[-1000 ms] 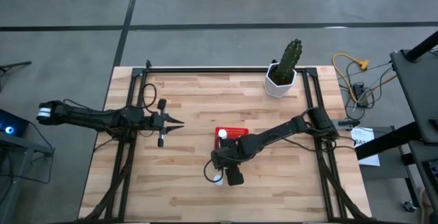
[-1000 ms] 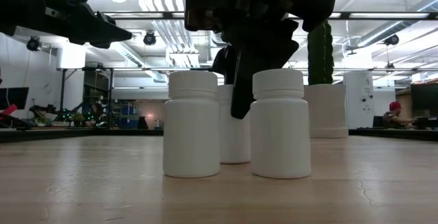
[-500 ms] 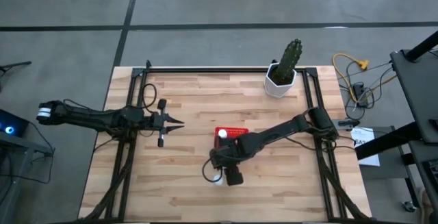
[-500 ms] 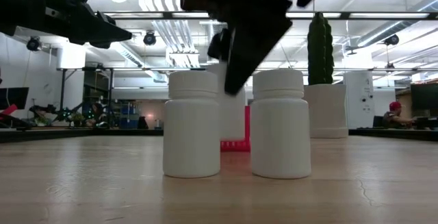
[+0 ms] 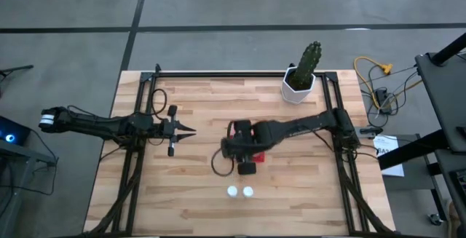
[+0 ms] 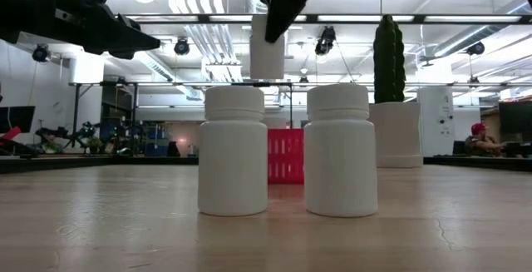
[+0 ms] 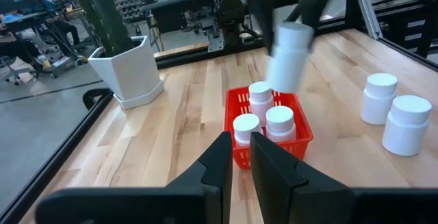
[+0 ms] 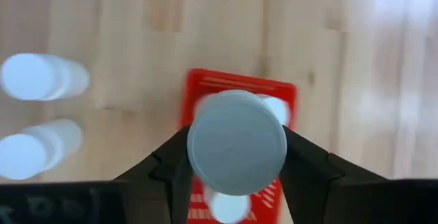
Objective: Pick and place pill bottles into a basket
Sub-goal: Put the white pill bottle into the red basket
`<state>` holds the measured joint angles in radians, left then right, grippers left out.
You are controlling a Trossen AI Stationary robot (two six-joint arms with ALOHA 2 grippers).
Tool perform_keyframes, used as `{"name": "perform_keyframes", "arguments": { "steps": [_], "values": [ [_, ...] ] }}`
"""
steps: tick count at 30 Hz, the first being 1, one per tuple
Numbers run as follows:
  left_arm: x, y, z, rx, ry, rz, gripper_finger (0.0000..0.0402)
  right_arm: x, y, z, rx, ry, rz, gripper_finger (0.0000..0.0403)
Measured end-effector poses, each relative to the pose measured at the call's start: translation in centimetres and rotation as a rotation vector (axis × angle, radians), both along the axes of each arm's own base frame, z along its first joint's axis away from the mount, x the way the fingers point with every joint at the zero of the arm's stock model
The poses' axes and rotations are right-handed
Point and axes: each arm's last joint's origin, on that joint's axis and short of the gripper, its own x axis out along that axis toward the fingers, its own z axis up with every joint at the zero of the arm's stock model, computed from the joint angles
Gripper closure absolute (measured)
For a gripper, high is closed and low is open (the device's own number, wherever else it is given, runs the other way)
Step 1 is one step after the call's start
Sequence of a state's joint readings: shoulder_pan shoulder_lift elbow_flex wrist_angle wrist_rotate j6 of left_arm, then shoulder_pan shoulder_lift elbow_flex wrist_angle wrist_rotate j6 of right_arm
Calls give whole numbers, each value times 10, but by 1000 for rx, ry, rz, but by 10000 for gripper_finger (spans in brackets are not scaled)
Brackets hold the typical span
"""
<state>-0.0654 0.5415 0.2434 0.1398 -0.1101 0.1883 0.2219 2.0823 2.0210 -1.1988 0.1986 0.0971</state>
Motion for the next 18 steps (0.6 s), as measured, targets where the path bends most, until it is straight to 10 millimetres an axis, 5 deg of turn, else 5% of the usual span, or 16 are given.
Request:
{"name": "perform_keyframes", "arguments": {
  "steps": [9, 18],
  "values": [
    [-1, 0, -2, 0, 25, 0, 366, 1, -54, -12, 25, 91, -119, 246],
    [-1, 0, -4, 1, 44, 0, 366, -4, -58, -35, 57, 131, -126, 246]
  ]
}}
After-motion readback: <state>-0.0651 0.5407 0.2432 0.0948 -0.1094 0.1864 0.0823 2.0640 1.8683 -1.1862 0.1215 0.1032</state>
